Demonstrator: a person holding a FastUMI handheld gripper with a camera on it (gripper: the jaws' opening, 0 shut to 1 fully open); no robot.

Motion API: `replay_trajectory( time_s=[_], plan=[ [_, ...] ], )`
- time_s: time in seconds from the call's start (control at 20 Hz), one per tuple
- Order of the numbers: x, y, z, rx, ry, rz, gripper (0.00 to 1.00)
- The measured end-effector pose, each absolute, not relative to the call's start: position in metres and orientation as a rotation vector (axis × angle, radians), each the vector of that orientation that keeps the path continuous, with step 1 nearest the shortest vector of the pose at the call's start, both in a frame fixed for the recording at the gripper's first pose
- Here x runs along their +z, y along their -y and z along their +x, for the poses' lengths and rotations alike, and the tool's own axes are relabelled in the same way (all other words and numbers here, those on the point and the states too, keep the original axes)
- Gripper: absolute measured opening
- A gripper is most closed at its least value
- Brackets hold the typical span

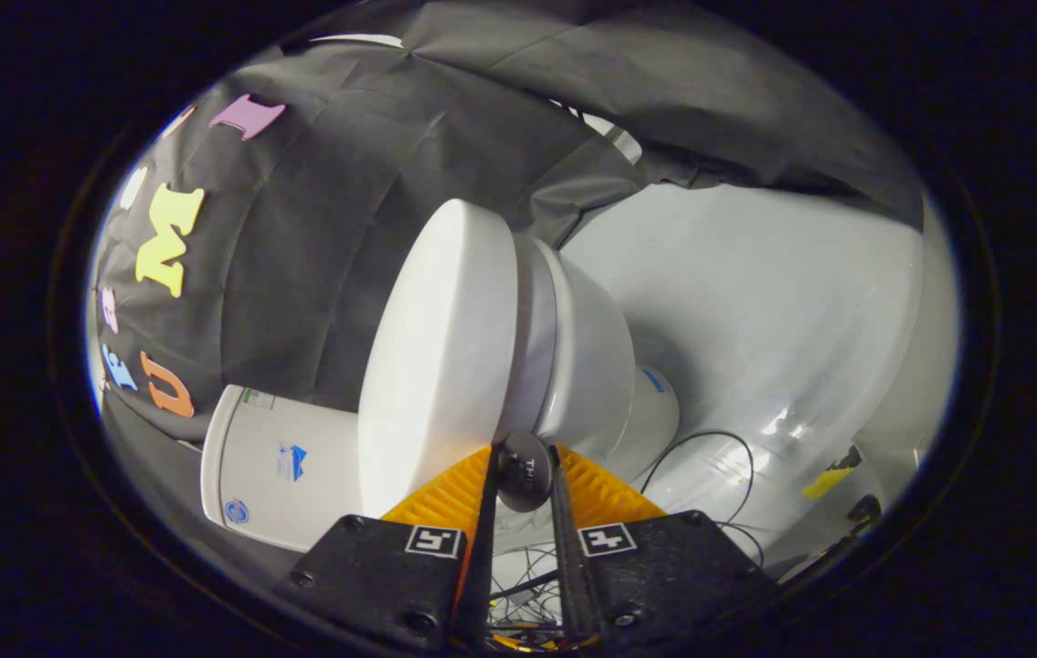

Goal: Open the toilet lid.

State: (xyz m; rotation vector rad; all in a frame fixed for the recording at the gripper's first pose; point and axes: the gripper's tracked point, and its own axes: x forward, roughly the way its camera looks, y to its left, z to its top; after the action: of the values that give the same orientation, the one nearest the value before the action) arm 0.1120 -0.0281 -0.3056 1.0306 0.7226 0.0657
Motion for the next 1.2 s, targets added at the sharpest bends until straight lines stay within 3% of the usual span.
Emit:
replay_trajectory(
  time_s=[0.2,0.55,0.85,1.2],
  plan=[
    [-0.306,0.026,0.113,0.084,-0.733,1.072,0.26],
    [-0.3,0.022,0.111,0.081,-0.761,1.144,0.25],
    [-0.298,0.022,0.112,0.092,-0.749,1.26,0.09],
    [-0.295,0.022,0.11,0.09,-0.769,1.182,0.07]
  ],
)
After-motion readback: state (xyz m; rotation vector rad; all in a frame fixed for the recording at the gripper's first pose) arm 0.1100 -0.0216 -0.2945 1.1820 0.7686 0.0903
